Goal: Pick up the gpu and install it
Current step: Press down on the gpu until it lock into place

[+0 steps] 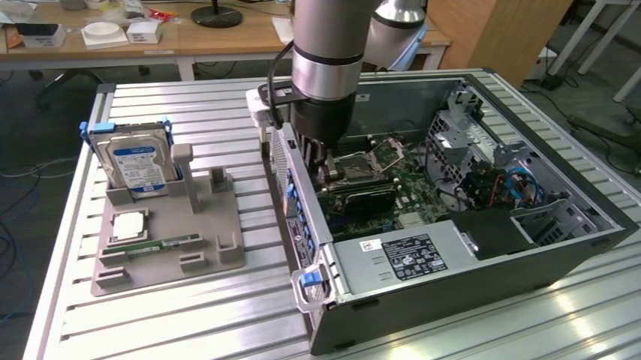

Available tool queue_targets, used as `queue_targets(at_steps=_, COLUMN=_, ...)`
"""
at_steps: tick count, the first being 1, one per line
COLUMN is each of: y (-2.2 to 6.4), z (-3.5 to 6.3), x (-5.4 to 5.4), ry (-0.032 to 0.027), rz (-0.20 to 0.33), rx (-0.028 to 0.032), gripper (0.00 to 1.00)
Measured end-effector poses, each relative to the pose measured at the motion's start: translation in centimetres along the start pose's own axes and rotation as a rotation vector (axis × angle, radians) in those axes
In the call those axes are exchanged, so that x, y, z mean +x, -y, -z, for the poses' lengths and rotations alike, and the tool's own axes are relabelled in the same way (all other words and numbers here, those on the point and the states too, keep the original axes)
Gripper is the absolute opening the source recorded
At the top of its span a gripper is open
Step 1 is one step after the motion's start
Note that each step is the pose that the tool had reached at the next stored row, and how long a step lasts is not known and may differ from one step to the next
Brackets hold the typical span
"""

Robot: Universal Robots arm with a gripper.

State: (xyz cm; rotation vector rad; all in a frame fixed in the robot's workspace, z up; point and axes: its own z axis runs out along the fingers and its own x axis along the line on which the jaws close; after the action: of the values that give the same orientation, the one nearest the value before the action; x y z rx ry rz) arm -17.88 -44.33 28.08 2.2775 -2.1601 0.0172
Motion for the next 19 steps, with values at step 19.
queue_targets(at_steps=19, y=0.68, z=-0.15, x=-1.4, ry=-0.0041, rz=0.0, rx=0.0002, gripper=0.1)
